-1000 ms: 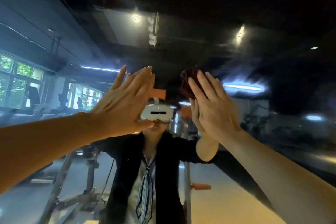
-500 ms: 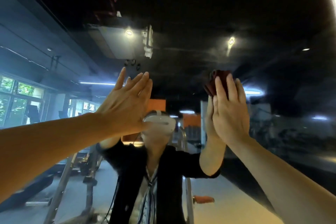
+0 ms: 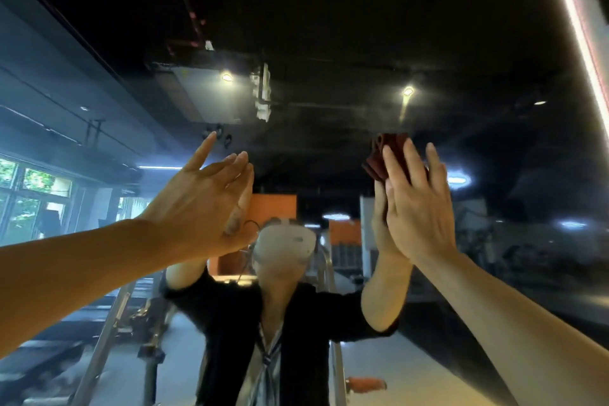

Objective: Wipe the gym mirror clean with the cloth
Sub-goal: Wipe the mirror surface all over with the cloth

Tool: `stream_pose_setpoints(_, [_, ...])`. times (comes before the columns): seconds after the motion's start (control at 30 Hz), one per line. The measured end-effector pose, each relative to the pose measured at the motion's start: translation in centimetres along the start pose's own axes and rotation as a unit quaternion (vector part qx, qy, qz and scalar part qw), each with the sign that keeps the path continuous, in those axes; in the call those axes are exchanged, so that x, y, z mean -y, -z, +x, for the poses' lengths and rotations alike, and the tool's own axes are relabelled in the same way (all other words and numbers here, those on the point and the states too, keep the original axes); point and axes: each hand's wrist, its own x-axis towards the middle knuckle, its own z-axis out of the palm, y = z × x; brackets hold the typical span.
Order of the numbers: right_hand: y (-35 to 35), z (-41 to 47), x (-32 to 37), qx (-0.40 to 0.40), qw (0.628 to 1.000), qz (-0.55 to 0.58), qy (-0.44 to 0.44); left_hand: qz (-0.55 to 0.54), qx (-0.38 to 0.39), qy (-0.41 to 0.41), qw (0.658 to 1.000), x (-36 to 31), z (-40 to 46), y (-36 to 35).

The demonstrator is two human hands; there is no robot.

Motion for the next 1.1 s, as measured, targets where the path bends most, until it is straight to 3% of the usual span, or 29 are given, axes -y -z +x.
stream_pose_setpoints(0.2, [0.1,4.2,5.9,0.011,0.996,0.046,-0.070,0.003,-0.004,-0.007,1.000,0.7,0.2,-0.3])
stream_pose_setpoints(0.37, [-0.3,6.9,12.5,0.022,0.999,0.044,0.009,-0.027,-0.027,-0.019,0.999,2.5,-0.7,-0.5])
stream_pose_setpoints(0.53, [-1.4,7.5,18.7,0.062,0.993,0.004,0.097,-0.056,-0.049,0.056,0.996,5.1,-2.5,-0.3])
stream_pose_setpoints(0.77, [-0.8,5.2,25.8,0.075,0.981,0.040,0.175,-0.062,0.061,0.137,0.987,9.4,-6.5,-1.8])
stream_pose_setpoints(0.93, [0.1,3.0,27.3,0.118,0.962,0.037,0.243,-0.078,0.104,0.162,0.978,9.4,-8.5,-1.8])
stream_pose_setpoints(1.1, [0.9,1.3,23.4,0.115,0.937,0.043,0.326,-0.100,0.093,0.141,0.981,8.1,-7.2,-0.8])
